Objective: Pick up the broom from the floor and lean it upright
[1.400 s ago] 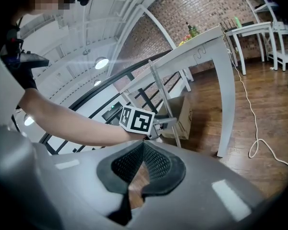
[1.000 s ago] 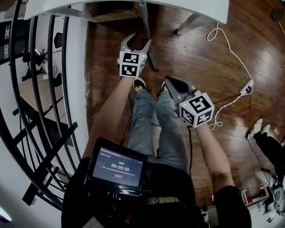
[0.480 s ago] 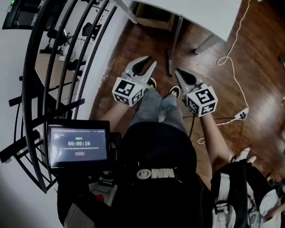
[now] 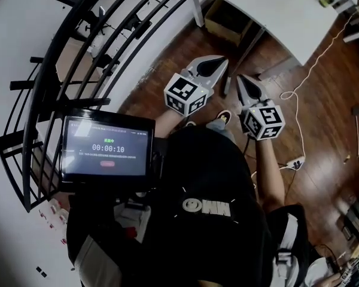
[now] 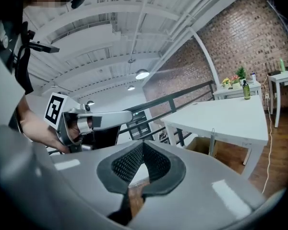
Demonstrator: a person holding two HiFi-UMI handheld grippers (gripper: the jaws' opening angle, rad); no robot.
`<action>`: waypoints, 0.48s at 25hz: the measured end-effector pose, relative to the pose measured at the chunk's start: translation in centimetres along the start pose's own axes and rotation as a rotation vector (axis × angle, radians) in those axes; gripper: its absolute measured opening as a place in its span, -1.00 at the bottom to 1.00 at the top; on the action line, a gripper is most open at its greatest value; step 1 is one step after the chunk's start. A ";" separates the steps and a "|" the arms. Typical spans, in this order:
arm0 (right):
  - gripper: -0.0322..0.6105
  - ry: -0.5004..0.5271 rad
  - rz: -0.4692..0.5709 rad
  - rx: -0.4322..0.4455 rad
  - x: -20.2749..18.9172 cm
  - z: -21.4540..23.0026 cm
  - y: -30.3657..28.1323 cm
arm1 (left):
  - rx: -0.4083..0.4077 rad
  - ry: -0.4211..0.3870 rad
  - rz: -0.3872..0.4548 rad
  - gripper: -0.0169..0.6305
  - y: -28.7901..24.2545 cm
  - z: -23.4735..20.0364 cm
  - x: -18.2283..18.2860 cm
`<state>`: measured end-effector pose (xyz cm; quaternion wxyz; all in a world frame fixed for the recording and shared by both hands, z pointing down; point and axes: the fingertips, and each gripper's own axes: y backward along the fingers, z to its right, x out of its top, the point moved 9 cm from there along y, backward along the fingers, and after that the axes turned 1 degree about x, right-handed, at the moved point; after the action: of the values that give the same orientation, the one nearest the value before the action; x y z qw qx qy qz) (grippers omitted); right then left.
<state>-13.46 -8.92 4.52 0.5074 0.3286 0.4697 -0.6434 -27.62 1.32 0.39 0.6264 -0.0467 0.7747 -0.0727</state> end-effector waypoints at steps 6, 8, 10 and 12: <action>-0.89 0.045 0.001 -0.040 -0.5 -4.3 -0.2 | -0.052 -0.039 0.054 -0.90 4.1 0.8 1.2; -0.89 0.066 0.010 -0.049 -0.4 -7.0 -0.6 | -0.072 -0.046 0.069 -0.90 6.4 0.5 1.5; -0.89 0.078 0.021 -0.070 -0.5 -9.4 -0.9 | -0.090 -0.058 0.074 -0.90 8.7 0.2 1.5; -0.89 0.084 0.031 -0.086 -0.9 -11.1 -1.2 | -0.103 -0.080 0.075 -0.90 10.5 0.0 1.1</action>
<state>-14.93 1.83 1.89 0.5109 0.3404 0.5127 -0.6002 -27.63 11.46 -2.48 0.6559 -0.0524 0.7530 -0.0073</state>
